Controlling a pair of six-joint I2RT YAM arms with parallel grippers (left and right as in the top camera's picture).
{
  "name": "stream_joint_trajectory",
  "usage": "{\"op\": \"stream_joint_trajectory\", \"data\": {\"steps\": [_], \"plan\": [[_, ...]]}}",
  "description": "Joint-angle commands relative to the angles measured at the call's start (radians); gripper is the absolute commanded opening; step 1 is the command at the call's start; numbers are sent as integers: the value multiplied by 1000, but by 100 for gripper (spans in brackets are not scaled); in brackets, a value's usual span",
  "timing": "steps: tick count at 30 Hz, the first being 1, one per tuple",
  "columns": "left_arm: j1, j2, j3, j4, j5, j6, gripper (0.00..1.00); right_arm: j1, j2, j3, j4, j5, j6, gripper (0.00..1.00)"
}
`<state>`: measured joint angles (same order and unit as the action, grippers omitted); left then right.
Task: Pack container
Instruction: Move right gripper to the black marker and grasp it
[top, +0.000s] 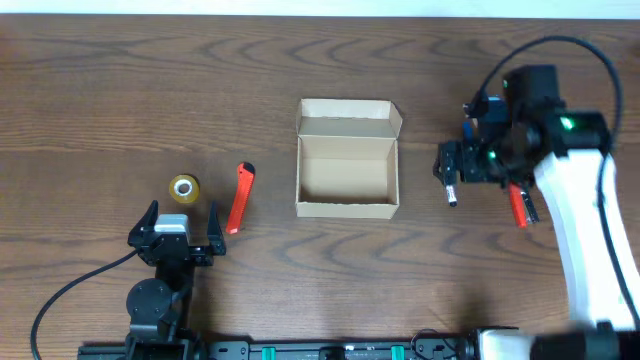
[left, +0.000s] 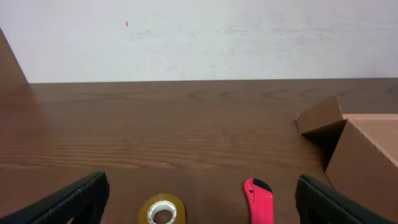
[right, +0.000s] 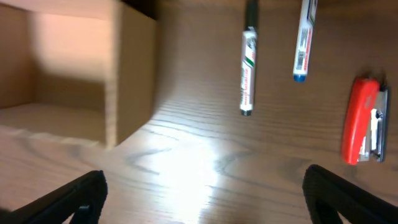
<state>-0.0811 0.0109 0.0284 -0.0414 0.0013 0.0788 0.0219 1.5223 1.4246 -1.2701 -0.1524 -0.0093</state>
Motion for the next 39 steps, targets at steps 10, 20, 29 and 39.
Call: {"op": "stream_joint_trajectory", "data": {"steps": [10,20,29,39], "plan": [[-1,-5,-24,-34,18,-8,95,-47,253,-30,93,43,-85,86],[-1,-5,-24,-34,18,-8,95,-48,264,-177,259,4,-157,88],[-1,-5,-24,-33,34,-29,95,-48,360,-212,371,-13,-180,88],[-1,-5,-24,-33,34,-34,95,-47,437,-212,463,-17,-180,88]]}}
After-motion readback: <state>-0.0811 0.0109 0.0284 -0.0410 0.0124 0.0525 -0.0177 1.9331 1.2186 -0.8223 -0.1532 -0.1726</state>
